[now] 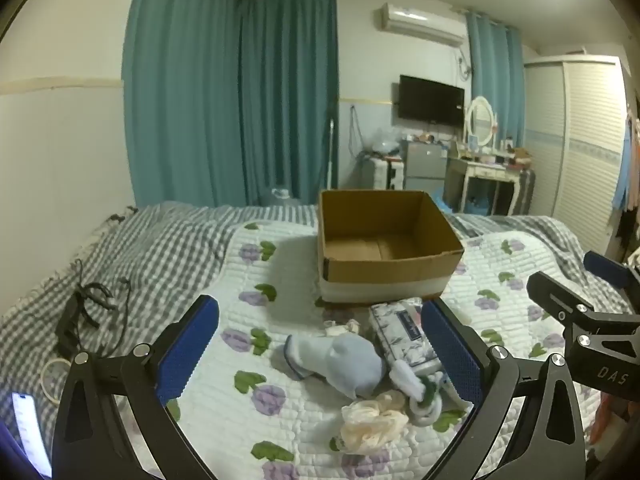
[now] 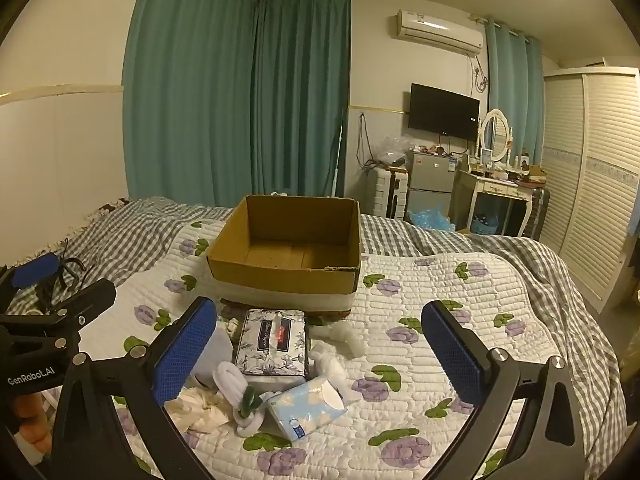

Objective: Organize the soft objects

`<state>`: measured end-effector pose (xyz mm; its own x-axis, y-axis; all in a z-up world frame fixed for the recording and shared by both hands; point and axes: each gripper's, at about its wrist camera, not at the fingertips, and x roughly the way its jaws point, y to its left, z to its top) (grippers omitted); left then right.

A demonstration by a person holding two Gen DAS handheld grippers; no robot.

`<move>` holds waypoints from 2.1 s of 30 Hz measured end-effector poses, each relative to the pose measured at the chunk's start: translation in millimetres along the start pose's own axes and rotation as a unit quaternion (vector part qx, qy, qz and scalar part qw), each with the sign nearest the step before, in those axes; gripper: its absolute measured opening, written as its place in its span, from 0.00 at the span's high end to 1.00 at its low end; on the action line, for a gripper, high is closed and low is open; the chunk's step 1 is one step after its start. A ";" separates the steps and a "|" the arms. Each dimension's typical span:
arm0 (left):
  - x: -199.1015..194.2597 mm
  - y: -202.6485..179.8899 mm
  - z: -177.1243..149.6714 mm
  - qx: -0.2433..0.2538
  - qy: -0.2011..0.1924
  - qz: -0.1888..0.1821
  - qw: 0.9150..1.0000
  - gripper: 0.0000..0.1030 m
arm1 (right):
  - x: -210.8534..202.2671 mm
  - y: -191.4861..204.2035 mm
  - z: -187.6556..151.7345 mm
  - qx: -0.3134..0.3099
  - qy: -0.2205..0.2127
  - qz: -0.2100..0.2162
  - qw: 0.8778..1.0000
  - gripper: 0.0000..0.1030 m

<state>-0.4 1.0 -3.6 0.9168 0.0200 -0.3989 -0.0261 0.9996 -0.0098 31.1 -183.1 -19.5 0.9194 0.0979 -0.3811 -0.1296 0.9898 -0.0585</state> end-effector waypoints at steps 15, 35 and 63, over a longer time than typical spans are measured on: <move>-1.1 2.5 2.4 0.002 0.000 0.001 1.000 0.00 | 1.7 -1.1 -0.4 0.000 0.004 0.003 1.000 0.00; -0.8 3.5 2.9 0.002 0.000 0.002 1.000 0.00 | 5.7 1.8 -3.1 -0.003 0.008 0.005 1.000 0.00; -1.4 4.2 2.2 0.002 0.000 0.004 1.000 0.00 | 4.5 6.0 -4.9 -0.009 0.009 0.006 1.000 0.00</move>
<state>-0.9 5.2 -1.1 0.9167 0.0286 -0.3985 -0.0322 0.9995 -0.0025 32.6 -177.3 -26.0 0.9110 0.1073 -0.3983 -0.1472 0.9866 -0.0708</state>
